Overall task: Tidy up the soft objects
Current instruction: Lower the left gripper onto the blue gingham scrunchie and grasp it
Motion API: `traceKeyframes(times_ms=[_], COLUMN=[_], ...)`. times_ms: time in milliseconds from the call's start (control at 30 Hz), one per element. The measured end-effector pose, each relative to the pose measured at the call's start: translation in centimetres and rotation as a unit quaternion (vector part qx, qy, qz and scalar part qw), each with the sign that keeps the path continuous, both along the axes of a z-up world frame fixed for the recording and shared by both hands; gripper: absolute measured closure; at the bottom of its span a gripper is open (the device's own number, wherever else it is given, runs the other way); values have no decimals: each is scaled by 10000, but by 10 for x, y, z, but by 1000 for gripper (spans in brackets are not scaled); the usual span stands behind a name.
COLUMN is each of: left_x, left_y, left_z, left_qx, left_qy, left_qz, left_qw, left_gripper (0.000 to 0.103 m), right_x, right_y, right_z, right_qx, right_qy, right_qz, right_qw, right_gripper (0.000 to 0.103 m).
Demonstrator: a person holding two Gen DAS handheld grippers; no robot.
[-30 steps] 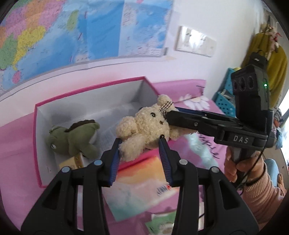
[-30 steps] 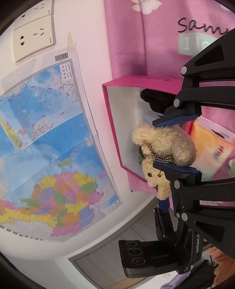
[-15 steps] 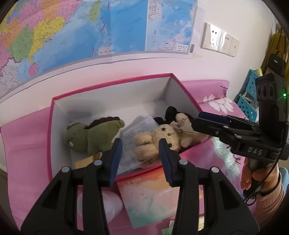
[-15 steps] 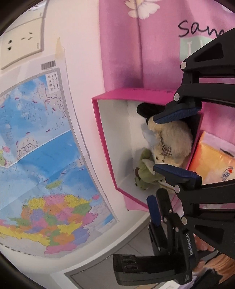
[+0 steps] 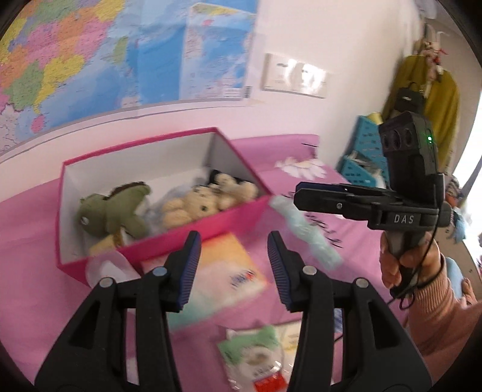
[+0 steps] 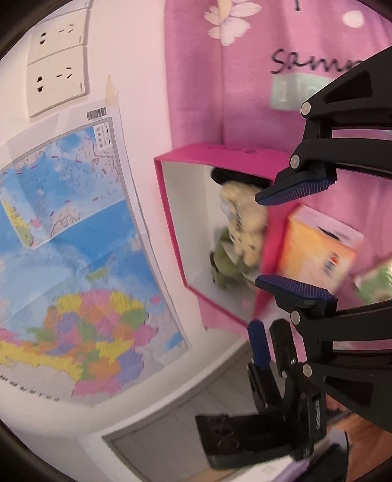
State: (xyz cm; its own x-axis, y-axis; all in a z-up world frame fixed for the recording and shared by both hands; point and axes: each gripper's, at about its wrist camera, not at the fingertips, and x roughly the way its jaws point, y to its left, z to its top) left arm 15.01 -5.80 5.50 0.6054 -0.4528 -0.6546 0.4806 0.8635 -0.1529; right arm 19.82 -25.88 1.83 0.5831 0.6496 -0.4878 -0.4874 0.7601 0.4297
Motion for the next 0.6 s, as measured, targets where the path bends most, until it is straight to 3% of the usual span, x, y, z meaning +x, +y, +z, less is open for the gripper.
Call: traceKeyframes(times_ms=[300,600], left_x=[-40,-55], left_y=[-32,-60], left_z=[-25,-59], left_qx=[-75,-30], left_qy=[300,762], left_qz=[-712,-1086], left_qw=[9970,9912], left_gripper=[55,55], right_x=[-63,-91], right_y=[-32,-56], right_z=[-6,-61], right_qx=[-314,-861], right_qy=[105,853], right_qz=[118,-124], right_qw=[9994,9926], right_gripper=[44,43])
